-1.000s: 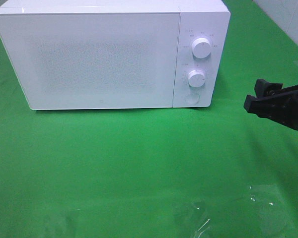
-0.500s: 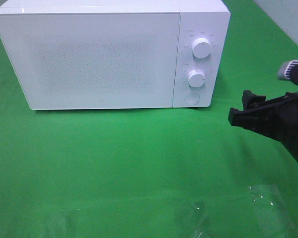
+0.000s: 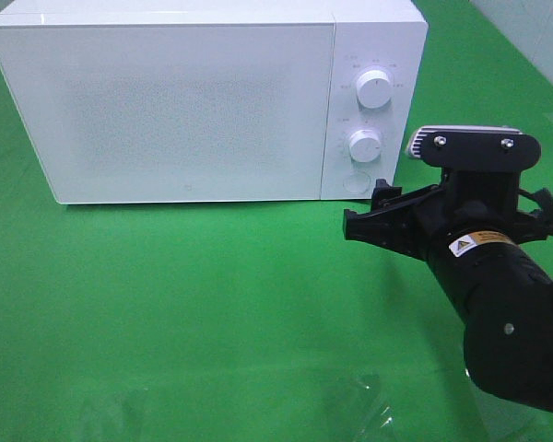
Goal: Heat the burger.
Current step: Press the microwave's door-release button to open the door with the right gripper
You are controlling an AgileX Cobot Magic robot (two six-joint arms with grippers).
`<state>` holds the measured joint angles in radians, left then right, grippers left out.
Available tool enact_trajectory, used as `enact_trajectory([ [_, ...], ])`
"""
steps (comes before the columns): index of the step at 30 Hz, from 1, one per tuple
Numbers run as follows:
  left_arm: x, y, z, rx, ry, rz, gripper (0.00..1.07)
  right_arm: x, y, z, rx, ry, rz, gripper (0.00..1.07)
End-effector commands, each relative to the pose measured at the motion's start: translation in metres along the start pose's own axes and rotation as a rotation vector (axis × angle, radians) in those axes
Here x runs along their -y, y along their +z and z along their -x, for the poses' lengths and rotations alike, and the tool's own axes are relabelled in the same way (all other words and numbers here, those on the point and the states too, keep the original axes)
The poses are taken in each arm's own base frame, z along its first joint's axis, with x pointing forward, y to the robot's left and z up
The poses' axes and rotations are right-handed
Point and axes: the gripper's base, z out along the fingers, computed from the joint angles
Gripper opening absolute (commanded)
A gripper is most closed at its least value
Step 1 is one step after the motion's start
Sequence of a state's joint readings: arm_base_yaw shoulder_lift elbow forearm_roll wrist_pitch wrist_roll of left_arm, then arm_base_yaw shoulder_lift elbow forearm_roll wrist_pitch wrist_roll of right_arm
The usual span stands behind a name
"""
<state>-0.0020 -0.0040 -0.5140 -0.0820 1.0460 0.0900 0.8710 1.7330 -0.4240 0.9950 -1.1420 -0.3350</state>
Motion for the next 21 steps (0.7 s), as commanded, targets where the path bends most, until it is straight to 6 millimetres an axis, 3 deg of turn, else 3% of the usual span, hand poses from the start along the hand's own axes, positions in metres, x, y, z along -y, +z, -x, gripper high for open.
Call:
enact_trajectory([
  [1, 0.000, -0.002, -0.001, 0.026, -0.001, 0.004, 0.98, -0.007, 0.004, 0.001, 0.003, -0.001, 0.008, 0.69],
  [7, 0.000, -0.002, -0.001, 0.026, -0.001, 0.004, 0.98, -0.014, 0.009, 0.004, 0.001, 0.142, 0.019, 0.67],
  [13, 0.000, -0.002, -0.001, 0.026, -0.001, 0.004, 0.98, -0.015, 0.009, 0.001, -0.035, 0.566, 0.021, 0.54],
  [21, 0.000, -0.002, -0.001, 0.026, -0.001, 0.004, 0.98, -0.020, 0.009, 0.001, -0.068, 0.936, 0.065, 0.36],
])
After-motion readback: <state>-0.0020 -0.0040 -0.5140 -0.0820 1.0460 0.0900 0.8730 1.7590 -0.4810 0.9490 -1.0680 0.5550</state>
